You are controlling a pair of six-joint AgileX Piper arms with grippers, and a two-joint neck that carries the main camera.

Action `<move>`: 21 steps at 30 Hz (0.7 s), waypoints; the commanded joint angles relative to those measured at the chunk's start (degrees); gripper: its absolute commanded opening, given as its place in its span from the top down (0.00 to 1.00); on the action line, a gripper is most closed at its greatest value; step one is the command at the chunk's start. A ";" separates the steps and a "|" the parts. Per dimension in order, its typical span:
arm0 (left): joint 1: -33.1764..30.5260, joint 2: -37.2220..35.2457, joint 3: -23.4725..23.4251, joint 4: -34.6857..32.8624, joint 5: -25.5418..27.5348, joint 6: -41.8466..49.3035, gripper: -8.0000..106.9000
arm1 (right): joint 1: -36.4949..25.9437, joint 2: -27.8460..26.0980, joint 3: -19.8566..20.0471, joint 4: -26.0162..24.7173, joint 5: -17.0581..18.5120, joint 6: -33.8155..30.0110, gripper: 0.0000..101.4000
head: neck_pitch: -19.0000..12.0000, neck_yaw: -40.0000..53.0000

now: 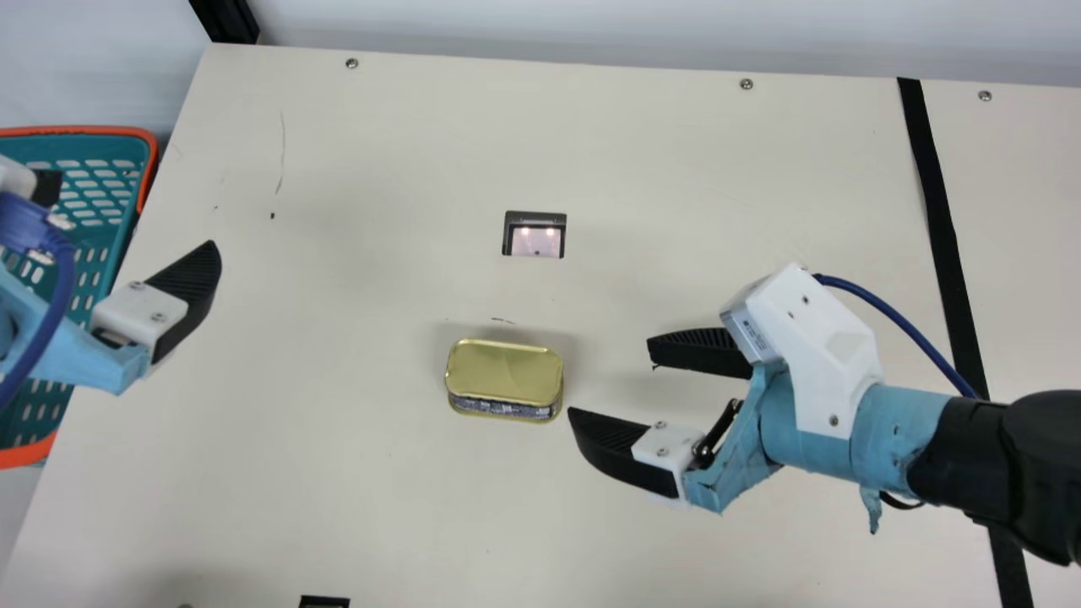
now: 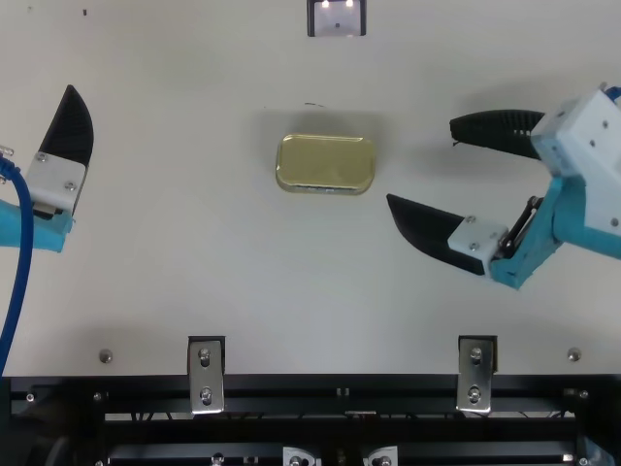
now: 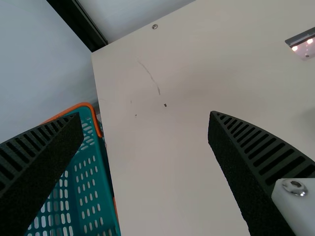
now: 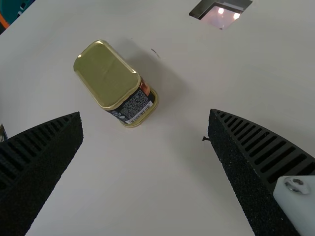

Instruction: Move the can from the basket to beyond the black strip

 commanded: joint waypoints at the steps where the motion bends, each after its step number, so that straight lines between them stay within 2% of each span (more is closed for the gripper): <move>1: 0.00 0.00 0.00 0.00 0.00 0.00 0.15 | 0.00 0.00 0.00 0.00 0.00 0.00 0.00 | -0.19 -0.15; 14: 0.00 0.00 0.00 0.00 0.00 0.00 0.15 | 0.00 0.00 0.00 0.07 0.00 0.00 0.00 | -0.19 -0.15; 15: 0.00 0.00 0.00 0.00 0.00 0.00 0.15 | 0.60 -0.84 -0.78 -1.39 0.05 2.57 0.00 | -0.19 -0.15; 18: 0.00 0.00 0.00 0.00 0.00 0.00 0.15 | 0.76 -0.97 -0.97 -2.18 0.02 3.29 0.00 | -0.19 -0.15; 21: 0.00 0.00 0.00 0.00 0.00 0.00 0.15 | 1.37 -1.62 -1.73 -5.03 -0.42 5.27 0.00 | -0.19 -0.15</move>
